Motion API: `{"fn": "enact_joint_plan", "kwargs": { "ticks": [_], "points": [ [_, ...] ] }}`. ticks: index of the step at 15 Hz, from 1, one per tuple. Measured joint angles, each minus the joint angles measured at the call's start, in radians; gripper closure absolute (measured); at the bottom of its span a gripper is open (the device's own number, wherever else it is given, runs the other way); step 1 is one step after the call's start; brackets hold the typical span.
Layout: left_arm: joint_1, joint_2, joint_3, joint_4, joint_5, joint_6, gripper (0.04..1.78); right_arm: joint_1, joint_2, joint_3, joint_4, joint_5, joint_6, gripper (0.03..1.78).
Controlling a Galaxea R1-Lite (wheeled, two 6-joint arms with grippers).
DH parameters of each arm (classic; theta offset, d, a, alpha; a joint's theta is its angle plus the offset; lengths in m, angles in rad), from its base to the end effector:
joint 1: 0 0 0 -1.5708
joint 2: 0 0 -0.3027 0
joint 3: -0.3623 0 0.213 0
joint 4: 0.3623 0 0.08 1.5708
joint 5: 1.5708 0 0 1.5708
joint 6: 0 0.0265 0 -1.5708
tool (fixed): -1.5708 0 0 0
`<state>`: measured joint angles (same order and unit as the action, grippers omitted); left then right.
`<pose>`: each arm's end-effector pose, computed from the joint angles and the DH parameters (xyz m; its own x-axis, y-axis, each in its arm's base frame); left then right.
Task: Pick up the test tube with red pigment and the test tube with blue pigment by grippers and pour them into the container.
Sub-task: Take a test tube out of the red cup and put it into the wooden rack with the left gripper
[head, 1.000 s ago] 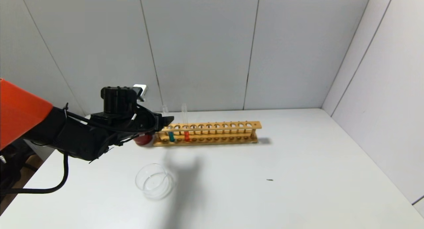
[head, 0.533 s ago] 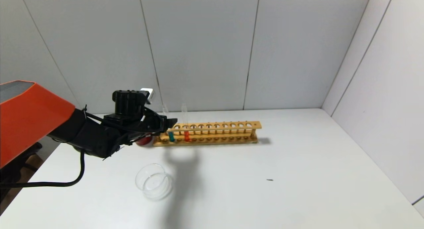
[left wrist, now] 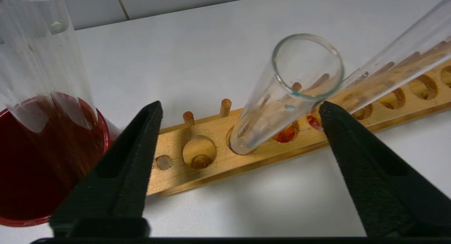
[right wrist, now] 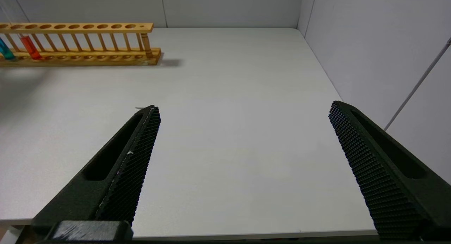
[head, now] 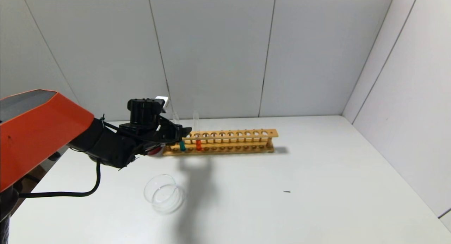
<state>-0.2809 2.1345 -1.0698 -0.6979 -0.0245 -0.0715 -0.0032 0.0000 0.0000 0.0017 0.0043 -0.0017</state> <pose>0.4069 -0.1181 0.0801 0.8898 -0.2822 -0.3585 0.2737 0.9588 -0.0755 0.0030 0.0001 0.0753 1.0000 0.0011 -0.0017 -0.0011 1.0000 -0.0017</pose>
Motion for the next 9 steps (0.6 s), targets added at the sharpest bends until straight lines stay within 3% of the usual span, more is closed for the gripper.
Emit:
{"fn": "enact_joint_plan", "kwargs": {
  "ticks": [2, 6, 8, 9],
  "points": [
    [-0.001, 0.017, -0.022, 0.000, 0.000, 0.000, 0.58, 0.000, 0.000, 0.000, 0.000, 0.000, 0.000, 0.06],
    [-0.001, 0.037, -0.043, 0.001, 0.000, 0.000, 1.30, 0.000, 0.000, 0.000, 0.000, 0.000, 0.000, 0.06],
    [-0.002, 0.040, -0.044, 0.001, 0.000, 0.001, 1.50, 0.000, 0.000, 0.000, 0.000, 0.000, 0.000, 0.06],
    [-0.002, 0.040, -0.044, 0.000, 0.000, 0.001, 1.50, 0.000, 0.000, 0.000, 0.000, 0.000, 0.000, 0.06]
  ]
}}
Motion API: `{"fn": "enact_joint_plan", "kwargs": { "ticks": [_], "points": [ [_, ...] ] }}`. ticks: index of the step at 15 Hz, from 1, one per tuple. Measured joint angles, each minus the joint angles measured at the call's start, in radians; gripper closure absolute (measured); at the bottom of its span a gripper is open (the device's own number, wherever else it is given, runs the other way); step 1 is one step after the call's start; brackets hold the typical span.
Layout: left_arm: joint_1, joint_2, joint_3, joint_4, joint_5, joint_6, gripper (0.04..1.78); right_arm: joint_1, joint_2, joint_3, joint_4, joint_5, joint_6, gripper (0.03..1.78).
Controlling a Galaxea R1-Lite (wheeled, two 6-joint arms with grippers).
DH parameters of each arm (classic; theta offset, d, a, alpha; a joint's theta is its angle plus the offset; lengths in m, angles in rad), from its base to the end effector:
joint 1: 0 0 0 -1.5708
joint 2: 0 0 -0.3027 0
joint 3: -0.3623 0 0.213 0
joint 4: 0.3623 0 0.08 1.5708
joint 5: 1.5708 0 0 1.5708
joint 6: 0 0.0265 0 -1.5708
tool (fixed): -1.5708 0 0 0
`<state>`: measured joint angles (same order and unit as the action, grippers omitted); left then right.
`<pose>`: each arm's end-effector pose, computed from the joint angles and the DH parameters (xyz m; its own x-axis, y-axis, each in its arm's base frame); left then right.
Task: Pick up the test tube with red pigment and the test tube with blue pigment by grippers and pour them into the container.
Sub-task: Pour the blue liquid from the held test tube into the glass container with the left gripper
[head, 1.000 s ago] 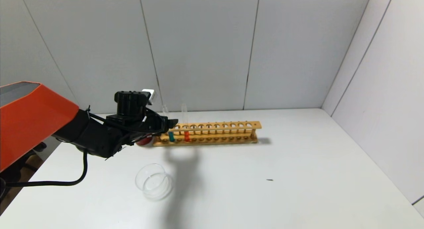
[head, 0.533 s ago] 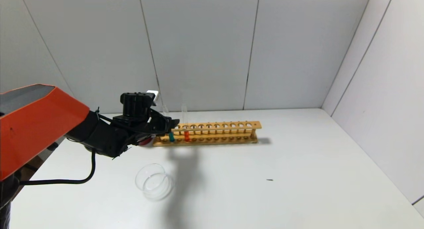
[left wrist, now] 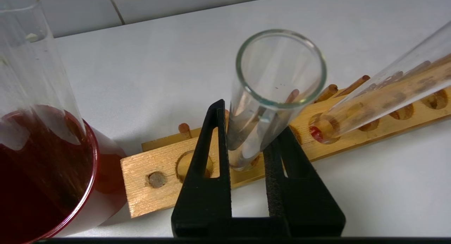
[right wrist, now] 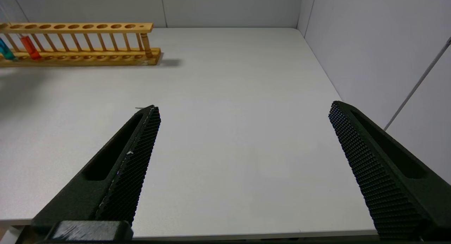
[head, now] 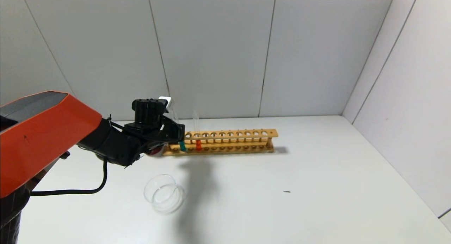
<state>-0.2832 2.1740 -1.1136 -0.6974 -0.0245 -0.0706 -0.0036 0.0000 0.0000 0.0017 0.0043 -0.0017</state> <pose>0.4170 -0.1220 0.0746 0.8905 -0.2847 -0.3550 0.2765 0.9581 -0.0746 0.0030 0.0001 0.0753 1.0000 0.0007 -0.0017 -0.0007 1.0000 -0.0017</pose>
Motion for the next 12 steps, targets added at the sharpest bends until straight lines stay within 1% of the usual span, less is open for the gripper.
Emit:
{"fn": "enact_joint_plan", "kwargs": {
  "ticks": [3, 5, 10, 12],
  "points": [
    [-0.003, -0.015, -0.014, 0.016, 0.004, 0.005, 1.50, 0.001, 0.000, 0.000, 0.000, 0.000, 0.000, 0.06],
    [-0.003, -0.049, -0.040, 0.055, 0.006, 0.008, 1.50, 0.000, 0.000, 0.000, 0.000, 0.000, 0.000, 0.06],
    [-0.006, -0.204, -0.166, 0.262, 0.006, 0.022, 1.50, 0.000, 0.000, 0.000, 0.000, 0.000, 0.000, 0.06],
    [-0.009, -0.280, -0.185, 0.313, 0.009, 0.044, 1.50, 0.000, 0.000, 0.000, 0.000, 0.000, 0.000, 0.06]
  ]
}}
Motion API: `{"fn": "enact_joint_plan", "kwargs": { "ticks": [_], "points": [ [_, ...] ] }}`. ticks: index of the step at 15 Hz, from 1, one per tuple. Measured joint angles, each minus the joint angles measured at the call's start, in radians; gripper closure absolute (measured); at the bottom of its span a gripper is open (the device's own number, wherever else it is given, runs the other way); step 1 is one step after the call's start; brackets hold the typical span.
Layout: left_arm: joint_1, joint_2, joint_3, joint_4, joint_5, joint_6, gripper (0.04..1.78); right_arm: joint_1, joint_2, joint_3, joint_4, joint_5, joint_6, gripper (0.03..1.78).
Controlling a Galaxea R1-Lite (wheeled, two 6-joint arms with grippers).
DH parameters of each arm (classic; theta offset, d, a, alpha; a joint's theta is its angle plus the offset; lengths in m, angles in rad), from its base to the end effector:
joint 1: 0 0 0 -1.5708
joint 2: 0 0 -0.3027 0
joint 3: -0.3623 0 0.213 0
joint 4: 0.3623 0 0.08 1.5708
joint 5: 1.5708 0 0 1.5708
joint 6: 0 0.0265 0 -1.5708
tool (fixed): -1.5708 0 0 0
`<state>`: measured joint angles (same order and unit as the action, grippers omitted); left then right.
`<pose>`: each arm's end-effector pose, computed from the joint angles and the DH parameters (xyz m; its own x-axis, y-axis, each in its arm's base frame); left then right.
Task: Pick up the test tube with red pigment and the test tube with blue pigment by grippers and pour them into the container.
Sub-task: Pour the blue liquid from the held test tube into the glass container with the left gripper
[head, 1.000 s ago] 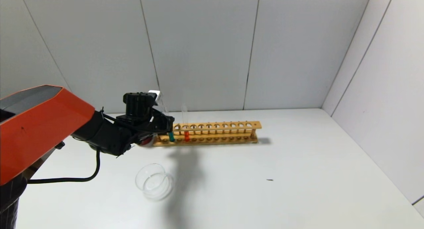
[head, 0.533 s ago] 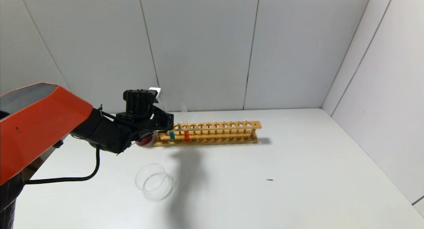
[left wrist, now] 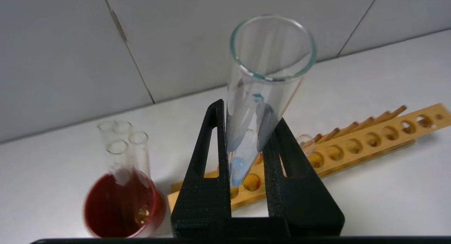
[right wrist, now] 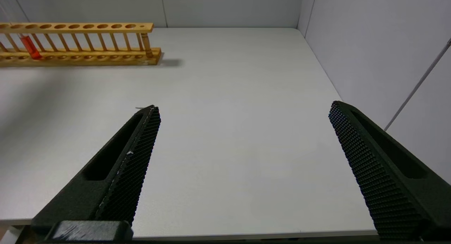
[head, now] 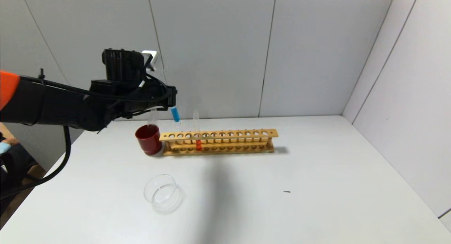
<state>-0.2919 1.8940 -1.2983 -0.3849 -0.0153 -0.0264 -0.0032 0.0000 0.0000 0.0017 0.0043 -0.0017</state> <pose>0.3901 -0.1177 0.2155 0.9320 -0.2960 -0.2092 0.2967 0.9545 -0.0290 0.0030 0.0001 0.0753 1.0000 0.0011 -0.0017 -0.0011 1.0000 -0.0017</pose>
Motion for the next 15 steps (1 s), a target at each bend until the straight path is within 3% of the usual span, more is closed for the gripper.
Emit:
{"fn": "enact_joint_plan", "kwargs": {
  "ticks": [4, 10, 12, 15],
  "points": [
    [0.003, -0.164, 0.084, 0.056, 0.043, 0.053, 1.50, 0.000, 0.000, 0.000, 0.000, 0.000, 0.000, 0.06],
    [0.063, -0.400, 0.463, 0.029, 0.104, 0.212, 1.50, 0.000, 0.000, 0.000, 0.000, 0.000, 0.000, 0.06],
    [0.071, -0.455, 0.608, -0.056, 0.106, 0.224, 1.50, 0.000, 0.000, 0.000, 0.000, 0.000, 0.000, 0.06],
    [0.078, -0.482, 0.830, -0.291, 0.107, 0.290, 1.50, 0.000, 0.000, 0.000, 0.000, 0.000, 0.000, 0.06]
  ]
}}
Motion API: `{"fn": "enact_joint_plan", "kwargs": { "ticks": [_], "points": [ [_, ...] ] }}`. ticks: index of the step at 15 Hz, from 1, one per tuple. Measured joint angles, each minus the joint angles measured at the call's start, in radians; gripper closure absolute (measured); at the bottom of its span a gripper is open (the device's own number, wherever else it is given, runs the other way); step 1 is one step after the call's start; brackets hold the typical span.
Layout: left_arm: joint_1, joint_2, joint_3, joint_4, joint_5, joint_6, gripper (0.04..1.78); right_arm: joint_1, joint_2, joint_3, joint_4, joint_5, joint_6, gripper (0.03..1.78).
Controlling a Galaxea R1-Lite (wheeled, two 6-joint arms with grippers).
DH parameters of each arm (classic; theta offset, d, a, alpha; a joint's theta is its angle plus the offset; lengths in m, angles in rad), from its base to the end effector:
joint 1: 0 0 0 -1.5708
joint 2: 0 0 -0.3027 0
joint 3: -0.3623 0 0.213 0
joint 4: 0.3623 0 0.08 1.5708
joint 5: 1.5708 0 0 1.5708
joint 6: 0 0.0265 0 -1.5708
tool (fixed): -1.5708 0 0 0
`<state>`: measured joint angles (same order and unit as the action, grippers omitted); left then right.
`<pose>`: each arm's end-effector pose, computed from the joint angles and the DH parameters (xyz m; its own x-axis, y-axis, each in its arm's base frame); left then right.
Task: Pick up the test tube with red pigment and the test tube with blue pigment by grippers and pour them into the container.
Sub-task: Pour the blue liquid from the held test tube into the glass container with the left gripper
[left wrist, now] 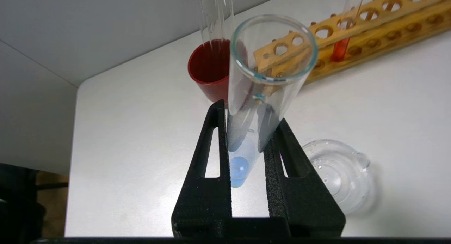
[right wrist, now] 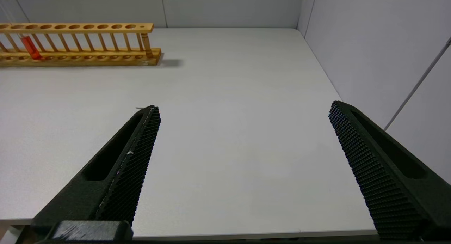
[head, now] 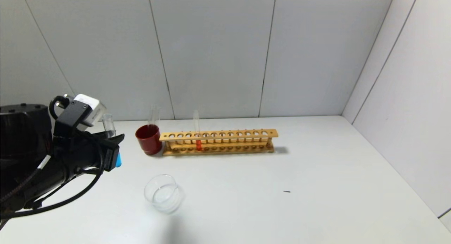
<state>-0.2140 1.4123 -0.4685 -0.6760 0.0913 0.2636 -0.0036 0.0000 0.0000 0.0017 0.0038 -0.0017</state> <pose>0.2280 -0.0471 0.1538 0.9578 -0.1149 -0.2635 0.1886 0.9429 0.2746 0.0030 0.0001 0.0753 1.0000 0.0002 -0.0017 -0.0002 1.0000 -0.0017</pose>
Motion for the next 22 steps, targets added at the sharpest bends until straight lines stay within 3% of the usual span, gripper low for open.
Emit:
{"fn": "enact_joint_plan", "kwargs": {
  "ticks": [5, 9, 12, 17, 22],
  "points": [
    [0.012, 0.097, 0.241, -0.437, -0.019, 0.286, 1.50, 0.000, 0.000, 0.000, 0.000, 0.000, 0.000, 0.06],
    [0.022, 0.239, 0.325, -0.644, -0.056, 0.447, 1.50, 0.000, 0.000, 0.000, 0.000, 0.000, 0.000, 0.06],
    [0.064, 0.376, 0.341, -0.788, -0.140, 0.576, 1.50, 0.001, 0.000, 0.000, 0.000, 0.000, 0.000, 0.06],
    [0.249, 0.539, 0.325, -0.844, -0.474, 0.858, 1.50, 0.000, 0.000, 0.000, 0.000, 0.000, 0.000, 0.06],
    [0.266, 0.582, 0.265, -0.846, -0.590, 0.913, 1.50, 0.000, 0.000, 0.000, 0.000, 0.000, 0.000, 0.06]
  ]
}}
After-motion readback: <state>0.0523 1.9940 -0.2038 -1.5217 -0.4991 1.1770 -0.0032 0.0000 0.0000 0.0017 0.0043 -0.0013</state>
